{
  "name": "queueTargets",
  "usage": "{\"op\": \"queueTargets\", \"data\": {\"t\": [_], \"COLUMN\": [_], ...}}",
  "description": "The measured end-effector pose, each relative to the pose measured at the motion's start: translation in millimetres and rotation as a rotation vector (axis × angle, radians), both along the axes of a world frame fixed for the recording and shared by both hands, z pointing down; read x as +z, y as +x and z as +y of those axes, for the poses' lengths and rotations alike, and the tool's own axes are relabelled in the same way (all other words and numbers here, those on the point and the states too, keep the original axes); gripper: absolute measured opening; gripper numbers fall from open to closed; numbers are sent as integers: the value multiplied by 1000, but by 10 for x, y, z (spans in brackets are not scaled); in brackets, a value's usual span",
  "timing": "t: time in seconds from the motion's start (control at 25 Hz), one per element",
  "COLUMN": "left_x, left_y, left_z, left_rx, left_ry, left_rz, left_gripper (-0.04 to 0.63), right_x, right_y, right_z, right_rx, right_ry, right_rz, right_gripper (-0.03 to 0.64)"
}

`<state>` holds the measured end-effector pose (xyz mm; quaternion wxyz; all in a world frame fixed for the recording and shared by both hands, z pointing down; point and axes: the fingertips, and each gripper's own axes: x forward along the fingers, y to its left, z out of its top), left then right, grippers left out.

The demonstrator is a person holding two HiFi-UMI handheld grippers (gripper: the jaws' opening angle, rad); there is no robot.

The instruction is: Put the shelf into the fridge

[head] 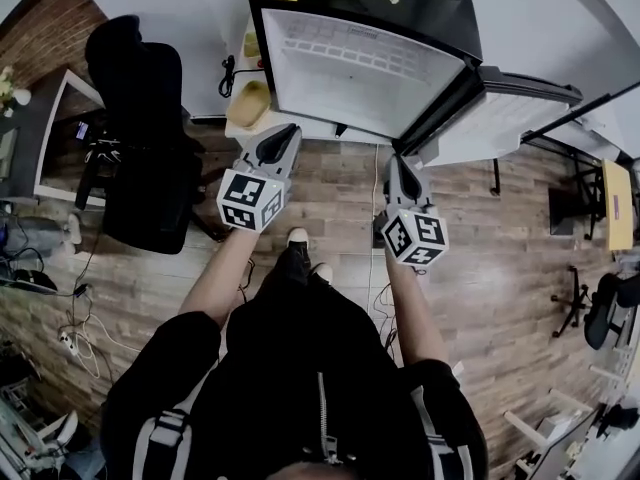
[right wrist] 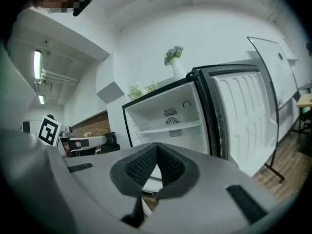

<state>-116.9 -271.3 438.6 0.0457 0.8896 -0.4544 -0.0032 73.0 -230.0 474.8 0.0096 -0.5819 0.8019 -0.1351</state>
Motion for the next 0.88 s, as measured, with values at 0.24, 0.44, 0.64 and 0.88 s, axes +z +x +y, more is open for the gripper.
{"op": "queueTargets", "data": {"t": [0.24,0.44,0.64,0.88], "left_x": [80,107,130,146], "left_y": [10,24,-12,-19], "left_z": [298,448,514,552], "left_rx": [-15,-19,-25,-24], "left_ry": [-10,-9,-18,-25], "left_rz": [4,9,21,34], "left_gripper": [40,41,40,41], "right_x": [28,44,40,40], "right_y": [34,43,29,36], "right_z": [290,447,536,588], "right_rx": [-1,-6,-4,-1], "right_ry": [17,24,26,26], "right_rz": [3,15,3,-5], "right_gripper": [5,6,6,6]}}
